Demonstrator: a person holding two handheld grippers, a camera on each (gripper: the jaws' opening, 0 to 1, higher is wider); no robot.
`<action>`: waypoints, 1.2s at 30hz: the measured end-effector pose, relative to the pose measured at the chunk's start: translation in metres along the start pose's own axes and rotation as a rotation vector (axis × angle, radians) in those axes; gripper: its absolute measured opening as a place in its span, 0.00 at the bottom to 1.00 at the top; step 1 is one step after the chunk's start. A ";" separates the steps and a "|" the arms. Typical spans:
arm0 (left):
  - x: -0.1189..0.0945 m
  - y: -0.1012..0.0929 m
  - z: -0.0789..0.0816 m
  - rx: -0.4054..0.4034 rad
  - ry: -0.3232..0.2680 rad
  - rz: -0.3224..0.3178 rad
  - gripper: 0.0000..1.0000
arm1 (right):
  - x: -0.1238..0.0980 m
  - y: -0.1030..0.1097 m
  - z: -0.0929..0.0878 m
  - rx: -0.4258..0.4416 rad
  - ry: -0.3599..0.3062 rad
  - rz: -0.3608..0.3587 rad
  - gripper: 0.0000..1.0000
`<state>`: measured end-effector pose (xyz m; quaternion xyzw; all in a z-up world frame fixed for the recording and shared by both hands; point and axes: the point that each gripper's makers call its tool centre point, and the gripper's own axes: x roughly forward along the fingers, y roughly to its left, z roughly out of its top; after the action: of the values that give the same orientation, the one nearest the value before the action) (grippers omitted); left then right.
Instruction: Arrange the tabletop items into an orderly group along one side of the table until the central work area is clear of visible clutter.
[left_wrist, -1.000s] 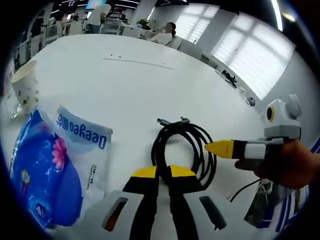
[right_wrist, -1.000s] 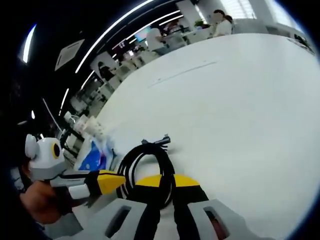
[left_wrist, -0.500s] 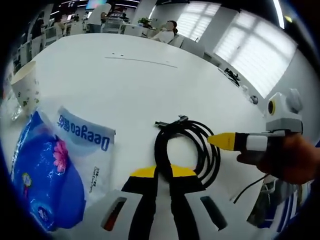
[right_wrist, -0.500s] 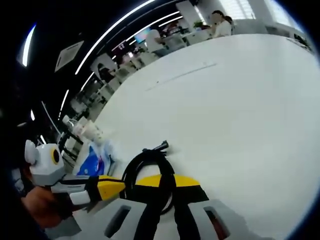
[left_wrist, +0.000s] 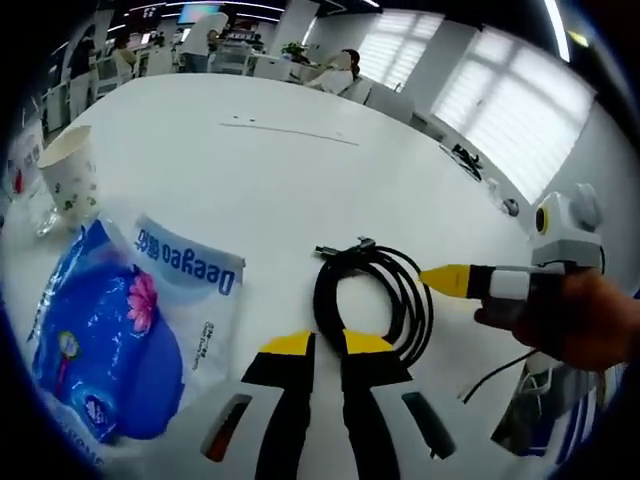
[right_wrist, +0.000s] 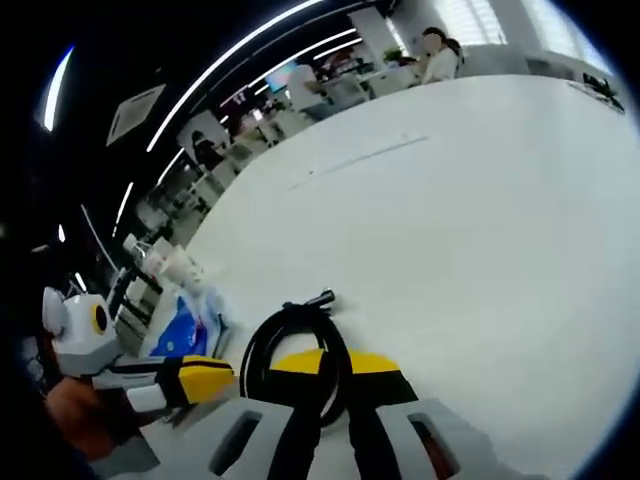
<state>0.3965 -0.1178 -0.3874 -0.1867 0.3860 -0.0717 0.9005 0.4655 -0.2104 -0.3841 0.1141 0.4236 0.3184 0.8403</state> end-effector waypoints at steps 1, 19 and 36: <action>-0.003 0.000 0.000 -0.001 -0.006 0.000 0.07 | 0.000 0.000 0.000 0.000 -0.002 0.001 0.04; -0.037 0.023 0.002 -0.014 -0.052 0.059 0.07 | -0.019 0.018 -0.005 -0.029 -0.018 0.019 0.03; -0.070 0.059 -0.008 -0.062 -0.072 0.138 0.06 | -0.014 0.041 -0.011 -0.045 -0.021 0.041 0.02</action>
<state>0.3410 -0.0466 -0.3685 -0.1898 0.3674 0.0090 0.9104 0.4332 -0.1885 -0.3632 0.1069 0.4051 0.3438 0.8404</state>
